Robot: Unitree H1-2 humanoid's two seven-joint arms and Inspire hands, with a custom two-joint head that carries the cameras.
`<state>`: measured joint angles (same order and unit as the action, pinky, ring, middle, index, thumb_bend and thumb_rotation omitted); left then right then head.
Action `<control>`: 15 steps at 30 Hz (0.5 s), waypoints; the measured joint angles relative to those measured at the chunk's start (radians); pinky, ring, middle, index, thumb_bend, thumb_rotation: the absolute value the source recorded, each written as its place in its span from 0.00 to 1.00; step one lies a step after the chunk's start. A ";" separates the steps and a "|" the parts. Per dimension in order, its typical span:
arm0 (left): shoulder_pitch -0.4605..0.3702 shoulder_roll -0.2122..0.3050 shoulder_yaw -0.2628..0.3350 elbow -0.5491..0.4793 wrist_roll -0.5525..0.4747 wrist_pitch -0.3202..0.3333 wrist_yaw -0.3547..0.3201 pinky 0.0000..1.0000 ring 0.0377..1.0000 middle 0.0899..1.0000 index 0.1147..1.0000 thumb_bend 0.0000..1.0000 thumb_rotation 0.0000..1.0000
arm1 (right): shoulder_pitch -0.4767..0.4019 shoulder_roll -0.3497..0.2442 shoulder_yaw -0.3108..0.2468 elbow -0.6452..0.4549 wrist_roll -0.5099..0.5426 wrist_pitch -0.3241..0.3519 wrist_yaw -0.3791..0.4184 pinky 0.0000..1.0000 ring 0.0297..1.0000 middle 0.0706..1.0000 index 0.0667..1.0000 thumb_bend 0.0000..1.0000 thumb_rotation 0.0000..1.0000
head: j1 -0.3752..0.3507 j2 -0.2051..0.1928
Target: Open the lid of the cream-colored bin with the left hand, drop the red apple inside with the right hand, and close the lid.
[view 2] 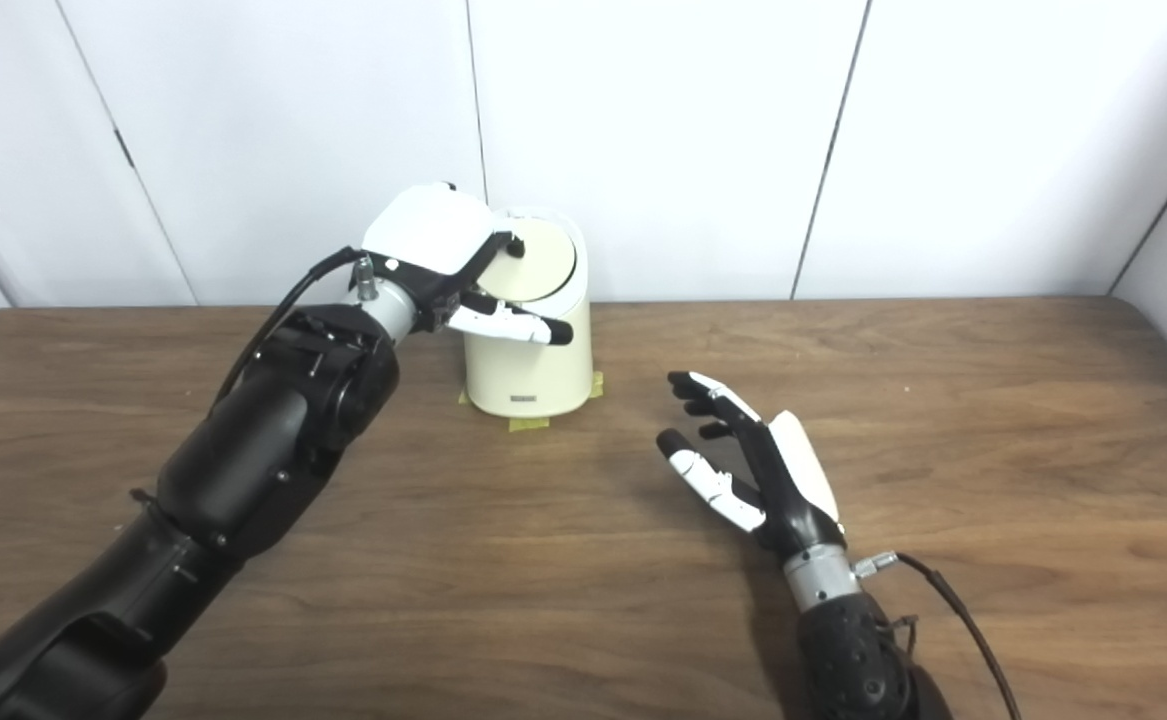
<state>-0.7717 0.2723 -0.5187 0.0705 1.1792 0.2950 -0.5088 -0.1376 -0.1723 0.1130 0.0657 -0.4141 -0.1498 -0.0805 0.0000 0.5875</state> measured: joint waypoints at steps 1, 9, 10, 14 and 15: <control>0.004 0.000 0.000 -0.002 0.002 -0.005 0.001 1.00 0.93 0.80 0.74 0.94 1.00 | 0.000 0.000 0.000 0.000 -0.001 0.000 0.000 0.70 0.79 0.80 0.81 0.36 0.85 | 0.002 0.002; 0.038 0.002 -0.014 -0.019 0.058 -0.042 0.045 1.00 0.93 0.77 0.76 0.95 1.00 | 0.000 0.001 0.000 0.000 0.000 0.000 0.000 0.70 0.79 0.80 0.81 0.36 0.83 | 0.000 0.002; 0.041 0.003 -0.016 -0.024 0.064 -0.043 0.040 1.00 0.93 0.78 0.76 0.95 1.00 | 0.000 0.002 0.000 0.000 0.000 0.000 0.000 0.70 0.79 0.80 0.81 0.36 0.83 | -0.002 0.002; 0.057 0.003 -0.017 -0.039 0.084 -0.054 0.040 1.00 0.92 0.78 0.76 0.95 1.00 | 0.000 0.002 0.001 0.000 -0.003 0.001 0.000 0.70 0.79 0.81 0.81 0.37 0.85 | 0.000 0.003; 0.057 0.004 -0.017 -0.040 0.087 -0.060 0.040 1.00 0.92 0.78 0.76 0.95 1.00 | 0.000 0.002 0.001 0.000 -0.004 0.001 0.000 0.70 0.79 0.80 0.81 0.37 0.85 | 0.000 0.003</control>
<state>-0.7150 0.2759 -0.5352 0.0309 1.2665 0.2351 -0.4691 -0.1377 -0.1703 0.1141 0.0657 -0.4177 -0.1485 -0.0807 0.0000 0.5906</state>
